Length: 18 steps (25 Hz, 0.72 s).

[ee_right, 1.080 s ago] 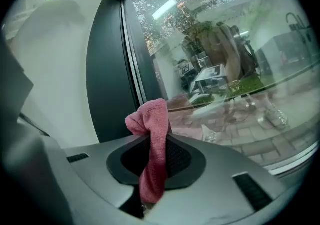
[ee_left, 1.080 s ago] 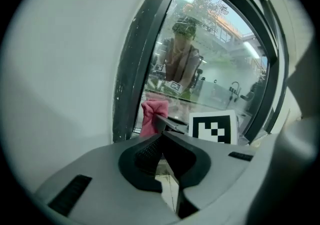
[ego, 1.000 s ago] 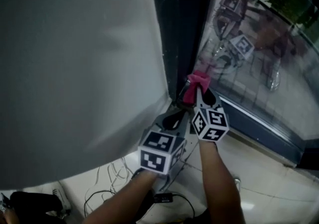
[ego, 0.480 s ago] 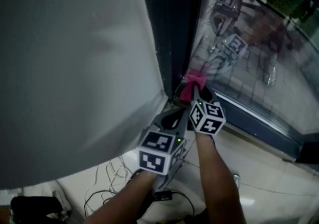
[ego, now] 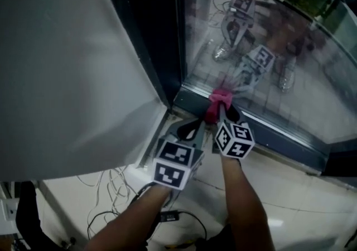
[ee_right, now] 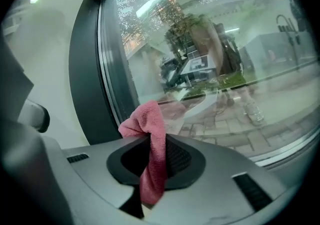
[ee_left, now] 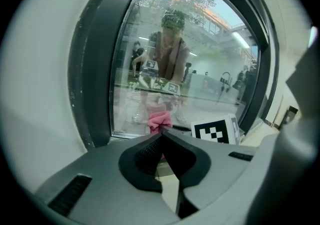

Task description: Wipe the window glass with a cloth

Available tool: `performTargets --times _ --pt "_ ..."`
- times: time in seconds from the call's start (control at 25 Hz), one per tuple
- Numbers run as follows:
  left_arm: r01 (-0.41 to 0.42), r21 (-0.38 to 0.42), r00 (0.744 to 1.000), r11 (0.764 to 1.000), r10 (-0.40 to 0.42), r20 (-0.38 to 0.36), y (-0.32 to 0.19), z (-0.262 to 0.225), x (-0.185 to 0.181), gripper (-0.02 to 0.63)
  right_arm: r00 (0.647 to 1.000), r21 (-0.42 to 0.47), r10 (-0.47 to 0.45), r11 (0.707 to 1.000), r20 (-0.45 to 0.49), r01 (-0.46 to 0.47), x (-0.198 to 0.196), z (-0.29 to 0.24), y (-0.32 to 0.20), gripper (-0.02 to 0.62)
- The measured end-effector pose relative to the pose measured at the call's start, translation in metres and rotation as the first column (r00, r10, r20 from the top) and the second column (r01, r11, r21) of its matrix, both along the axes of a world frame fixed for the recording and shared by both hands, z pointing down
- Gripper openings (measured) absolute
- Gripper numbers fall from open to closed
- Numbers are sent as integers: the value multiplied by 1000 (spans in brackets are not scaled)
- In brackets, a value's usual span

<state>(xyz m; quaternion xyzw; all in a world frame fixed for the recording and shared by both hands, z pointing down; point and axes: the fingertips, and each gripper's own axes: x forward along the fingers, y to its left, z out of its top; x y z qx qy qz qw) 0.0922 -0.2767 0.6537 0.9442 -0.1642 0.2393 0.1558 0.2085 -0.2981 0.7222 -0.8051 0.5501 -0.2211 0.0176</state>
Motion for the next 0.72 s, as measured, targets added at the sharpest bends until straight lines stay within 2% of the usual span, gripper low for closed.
performTargets --times 0.4,0.56,0.72 --pt "-113 -4 992 994 113 60 77 11 80 6 1000 -11 31 999 1 -31 71 -9 102 54" --pt "-175 6 983 984 175 59 115 23 112 6 997 -8 74 997 -17 -74 101 -4 147 54" --pt "-213 5 973 977 212 94 156 33 139 6 996 -17 90 996 -18 -91 133 -4 194 54"
